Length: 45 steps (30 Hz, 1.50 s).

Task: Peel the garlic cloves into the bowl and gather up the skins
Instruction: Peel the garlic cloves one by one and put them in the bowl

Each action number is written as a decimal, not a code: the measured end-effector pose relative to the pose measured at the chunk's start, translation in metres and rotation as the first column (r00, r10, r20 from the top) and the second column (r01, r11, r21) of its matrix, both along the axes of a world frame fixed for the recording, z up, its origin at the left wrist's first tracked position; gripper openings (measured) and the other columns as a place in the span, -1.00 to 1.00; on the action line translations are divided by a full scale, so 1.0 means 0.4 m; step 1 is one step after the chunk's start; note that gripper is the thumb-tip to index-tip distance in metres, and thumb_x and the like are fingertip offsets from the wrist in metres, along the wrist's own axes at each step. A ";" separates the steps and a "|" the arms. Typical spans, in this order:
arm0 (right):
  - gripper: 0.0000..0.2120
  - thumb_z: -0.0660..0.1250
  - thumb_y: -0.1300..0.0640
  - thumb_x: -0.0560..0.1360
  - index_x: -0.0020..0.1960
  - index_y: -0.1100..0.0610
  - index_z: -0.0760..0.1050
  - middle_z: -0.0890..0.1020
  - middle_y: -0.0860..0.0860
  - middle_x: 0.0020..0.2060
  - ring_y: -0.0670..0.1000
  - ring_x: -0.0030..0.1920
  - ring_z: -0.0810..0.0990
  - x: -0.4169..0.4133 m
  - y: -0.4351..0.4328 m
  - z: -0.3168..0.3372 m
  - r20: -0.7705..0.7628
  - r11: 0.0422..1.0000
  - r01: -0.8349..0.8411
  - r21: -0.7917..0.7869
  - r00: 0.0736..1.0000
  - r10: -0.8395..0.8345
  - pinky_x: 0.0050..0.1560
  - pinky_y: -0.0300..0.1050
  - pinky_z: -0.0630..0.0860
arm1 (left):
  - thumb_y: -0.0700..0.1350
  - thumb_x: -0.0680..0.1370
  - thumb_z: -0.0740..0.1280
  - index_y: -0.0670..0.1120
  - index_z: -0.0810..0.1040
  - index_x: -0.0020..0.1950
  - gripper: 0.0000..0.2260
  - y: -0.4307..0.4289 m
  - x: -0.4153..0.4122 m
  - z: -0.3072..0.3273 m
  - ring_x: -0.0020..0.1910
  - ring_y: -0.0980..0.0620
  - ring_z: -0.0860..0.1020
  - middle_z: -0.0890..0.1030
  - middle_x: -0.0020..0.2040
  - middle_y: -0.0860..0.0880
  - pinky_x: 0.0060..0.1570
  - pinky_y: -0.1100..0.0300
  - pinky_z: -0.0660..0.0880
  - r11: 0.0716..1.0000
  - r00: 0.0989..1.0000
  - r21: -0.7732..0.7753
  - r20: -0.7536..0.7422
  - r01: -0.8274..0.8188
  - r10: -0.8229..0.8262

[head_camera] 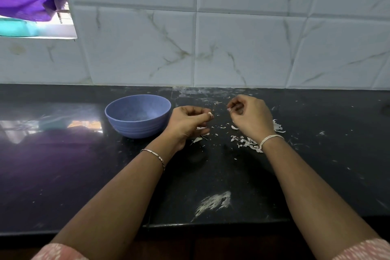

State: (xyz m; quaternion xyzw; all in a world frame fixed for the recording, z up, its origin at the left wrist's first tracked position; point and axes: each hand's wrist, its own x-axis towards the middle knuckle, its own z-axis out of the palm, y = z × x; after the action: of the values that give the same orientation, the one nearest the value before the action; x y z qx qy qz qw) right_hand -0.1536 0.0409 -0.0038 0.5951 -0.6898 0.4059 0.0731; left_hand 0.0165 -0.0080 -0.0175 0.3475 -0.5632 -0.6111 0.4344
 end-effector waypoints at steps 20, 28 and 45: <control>-0.87 0.48 0.29 0.41 -0.25 0.10 0.60 0.66 0.17 -0.32 0.05 -0.32 0.61 0.060 -0.003 -0.009 0.575 0.956 -0.289 0.051 0.791 0.209 -0.12 -0.01 0.63 | -0.21 0.44 0.48 -0.12 0.69 -0.03 -0.88 -0.001 -0.017 -0.018 -0.34 0.10 0.65 0.70 -0.26 -0.02 -0.21 0.21 0.62 0.834 0.886 -0.545 0.341 -0.087 0.315; -0.85 0.44 0.41 0.42 -0.25 0.22 0.58 0.63 0.10 -0.32 -0.05 -0.36 0.59 0.069 0.009 0.005 0.726 0.932 -0.363 -0.004 0.639 0.252 -0.29 -0.31 0.59 | -0.22 0.43 0.51 -0.11 0.71 0.00 -0.84 -0.004 -0.011 -0.016 -0.33 0.16 0.65 0.71 -0.24 -0.02 -0.12 0.14 0.65 0.859 0.901 -0.506 0.334 -0.076 0.276; -0.87 0.47 0.42 0.38 -0.27 0.26 0.59 0.66 0.11 -0.28 -0.03 -0.33 0.63 0.070 0.001 -0.002 0.789 0.936 -0.343 -0.079 0.553 0.269 -0.19 -0.23 0.64 | -0.25 0.46 0.48 -0.16 0.68 -0.06 -0.92 0.010 -0.013 -0.005 -0.24 -0.10 0.65 0.70 -0.22 -0.19 -0.13 0.06 0.64 0.953 0.968 -0.283 0.190 -0.105 0.163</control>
State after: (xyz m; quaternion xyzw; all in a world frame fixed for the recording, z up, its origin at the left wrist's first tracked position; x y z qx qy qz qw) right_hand -0.1256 0.0413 -0.0044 0.4684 -0.5527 0.6025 -0.3348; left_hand 0.0114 -0.0038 -0.0194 0.3853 -0.6592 -0.4569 0.4563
